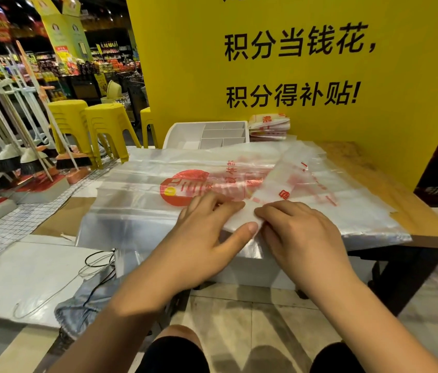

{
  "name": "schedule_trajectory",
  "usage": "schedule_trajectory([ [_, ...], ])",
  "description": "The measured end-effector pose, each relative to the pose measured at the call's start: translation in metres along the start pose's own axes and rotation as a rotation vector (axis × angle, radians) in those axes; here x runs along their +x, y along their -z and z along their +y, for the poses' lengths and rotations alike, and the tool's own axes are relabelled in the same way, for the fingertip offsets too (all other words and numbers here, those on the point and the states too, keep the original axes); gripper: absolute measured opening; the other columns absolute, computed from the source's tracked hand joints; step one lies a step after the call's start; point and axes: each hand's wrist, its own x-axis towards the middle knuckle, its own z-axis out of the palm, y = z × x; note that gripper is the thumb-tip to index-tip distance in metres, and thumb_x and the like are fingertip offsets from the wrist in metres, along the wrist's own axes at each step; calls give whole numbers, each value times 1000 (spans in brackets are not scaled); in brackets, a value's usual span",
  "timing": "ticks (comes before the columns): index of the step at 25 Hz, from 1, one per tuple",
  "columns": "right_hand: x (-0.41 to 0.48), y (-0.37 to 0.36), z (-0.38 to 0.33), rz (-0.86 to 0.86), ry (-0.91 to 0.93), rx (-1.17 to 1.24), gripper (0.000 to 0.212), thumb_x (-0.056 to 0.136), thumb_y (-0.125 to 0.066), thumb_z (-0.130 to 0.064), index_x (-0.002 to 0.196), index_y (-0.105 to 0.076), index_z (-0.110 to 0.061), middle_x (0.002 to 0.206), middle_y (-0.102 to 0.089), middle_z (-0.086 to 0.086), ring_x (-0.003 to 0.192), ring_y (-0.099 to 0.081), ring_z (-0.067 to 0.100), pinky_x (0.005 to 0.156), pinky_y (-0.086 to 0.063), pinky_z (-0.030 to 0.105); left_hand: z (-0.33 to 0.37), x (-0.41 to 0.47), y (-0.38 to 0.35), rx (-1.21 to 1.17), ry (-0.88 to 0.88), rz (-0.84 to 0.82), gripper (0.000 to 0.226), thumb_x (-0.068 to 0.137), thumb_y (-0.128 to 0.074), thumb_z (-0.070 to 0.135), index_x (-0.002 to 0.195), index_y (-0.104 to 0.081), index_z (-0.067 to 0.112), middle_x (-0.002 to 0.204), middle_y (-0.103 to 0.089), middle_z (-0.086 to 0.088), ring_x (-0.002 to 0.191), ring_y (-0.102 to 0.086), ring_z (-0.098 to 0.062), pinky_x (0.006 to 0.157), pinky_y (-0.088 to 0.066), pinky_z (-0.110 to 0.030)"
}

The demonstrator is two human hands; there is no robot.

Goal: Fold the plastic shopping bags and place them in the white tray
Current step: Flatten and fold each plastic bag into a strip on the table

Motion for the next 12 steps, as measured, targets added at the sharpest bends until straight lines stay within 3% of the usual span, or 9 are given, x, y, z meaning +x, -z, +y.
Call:
schedule_trajectory([
  [2,-7,4,7,32,-2,48,26,80,-62,-25,102,-75,-23,102,-73,-4,89,-69,26,67,-53,35,-10,-9,0,-28,7,9,69,93,-11,70,144,-45,39,139,-40,20,135,-29,0,113,-20,-24],
  [6,-25,5,10,39,11,142,28,86,-62,-26,111,-75,-26,113,-71,-8,100,-68,19,78,-53,31,-28,-4,-6,89,34,-100,78,90,3,69,149,-38,41,156,-30,21,146,-13,3,121,10,-34],
  [10,-31,6,17,20,15,242,27,91,-65,-21,116,-73,-27,121,-67,-11,107,-66,15,82,-57,34,-41,11,3,78,18,-181,58,102,-12,63,148,-38,43,157,-29,23,146,-13,7,123,9,-41],
  [12,-33,7,19,-9,53,279,27,94,-57,-27,118,-71,-28,124,-64,-13,111,-64,12,84,-57,34,-44,7,3,111,-69,-103,53,101,-22,58,149,-37,41,155,-35,20,145,-20,4,124,0,-45],
])
